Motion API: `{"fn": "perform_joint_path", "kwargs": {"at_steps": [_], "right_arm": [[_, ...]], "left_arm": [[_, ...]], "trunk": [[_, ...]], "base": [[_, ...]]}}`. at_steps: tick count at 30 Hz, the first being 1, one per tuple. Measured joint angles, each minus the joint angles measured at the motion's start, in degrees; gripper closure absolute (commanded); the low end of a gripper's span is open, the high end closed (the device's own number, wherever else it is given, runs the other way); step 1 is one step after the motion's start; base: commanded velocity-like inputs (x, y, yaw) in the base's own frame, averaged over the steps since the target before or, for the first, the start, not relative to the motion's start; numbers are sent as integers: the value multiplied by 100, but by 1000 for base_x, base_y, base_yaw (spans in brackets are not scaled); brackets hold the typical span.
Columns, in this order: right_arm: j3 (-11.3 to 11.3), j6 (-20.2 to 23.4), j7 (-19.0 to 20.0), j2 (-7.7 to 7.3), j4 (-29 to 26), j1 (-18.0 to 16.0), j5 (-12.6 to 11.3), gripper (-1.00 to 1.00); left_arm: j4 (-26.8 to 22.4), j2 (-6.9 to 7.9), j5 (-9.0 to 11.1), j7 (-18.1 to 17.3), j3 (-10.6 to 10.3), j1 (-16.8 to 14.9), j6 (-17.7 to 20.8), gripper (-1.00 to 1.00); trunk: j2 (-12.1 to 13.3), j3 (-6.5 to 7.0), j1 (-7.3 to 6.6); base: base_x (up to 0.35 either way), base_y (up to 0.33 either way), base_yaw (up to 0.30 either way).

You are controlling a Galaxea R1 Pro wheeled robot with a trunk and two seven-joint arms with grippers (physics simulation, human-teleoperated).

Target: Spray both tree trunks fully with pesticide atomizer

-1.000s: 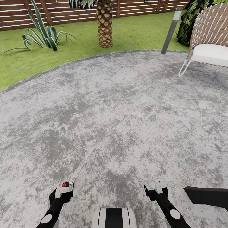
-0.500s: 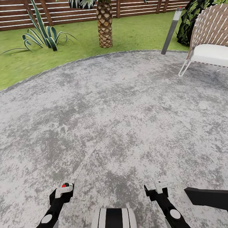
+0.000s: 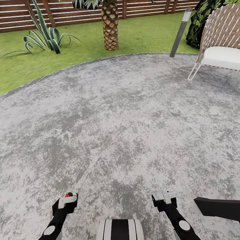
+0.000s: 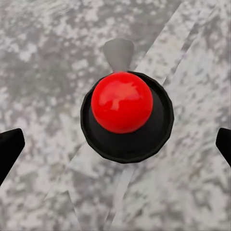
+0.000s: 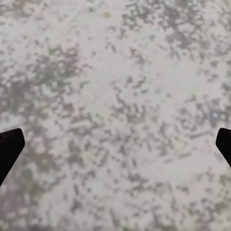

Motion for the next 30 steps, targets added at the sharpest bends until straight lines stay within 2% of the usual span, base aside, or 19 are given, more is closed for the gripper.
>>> {"fn": "perform_joint_path", "kwargs": {"at_steps": [26,30], "right_arm": [[-24,-58,-16,32,-104,0,27,-100],[-7,-79,-21,-7,-232,-1,24,-100]], "left_arm": [[9,-18,40,1,-10,9,0,-100],[6,-18,40,2,-13,10,0,-100]], "trunk": [[0,0,0],[0,0,0]], "base": [[0,0,0],[0,0,198]]}}
